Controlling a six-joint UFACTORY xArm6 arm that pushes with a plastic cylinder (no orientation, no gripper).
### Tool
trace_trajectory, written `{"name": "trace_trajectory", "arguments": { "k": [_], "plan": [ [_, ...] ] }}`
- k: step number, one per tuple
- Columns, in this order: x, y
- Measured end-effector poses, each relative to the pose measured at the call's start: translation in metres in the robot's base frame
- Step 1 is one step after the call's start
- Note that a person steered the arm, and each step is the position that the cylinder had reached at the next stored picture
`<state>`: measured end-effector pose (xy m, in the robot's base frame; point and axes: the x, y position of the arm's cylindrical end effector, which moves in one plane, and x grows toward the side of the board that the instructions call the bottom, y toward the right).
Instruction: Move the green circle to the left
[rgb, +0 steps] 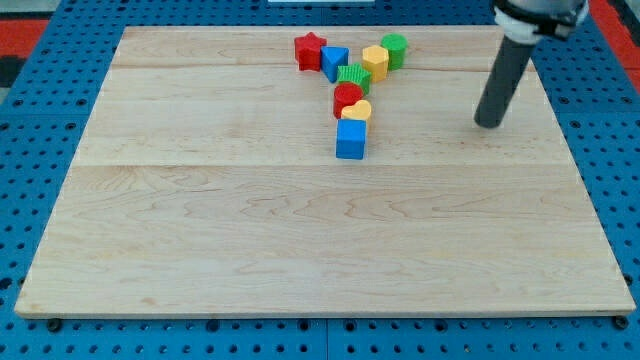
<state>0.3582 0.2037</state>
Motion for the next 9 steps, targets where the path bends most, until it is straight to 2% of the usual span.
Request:
{"name": "trace_trajectory", "arguments": {
  "k": [3,4,5,8,9],
  "plan": [
    [-0.15,0.002],
    [-0.155,-0.017],
    [-0.156,-0.065],
    [-0.131,-0.094],
    [-0.125,-0.125]
  ]
}}
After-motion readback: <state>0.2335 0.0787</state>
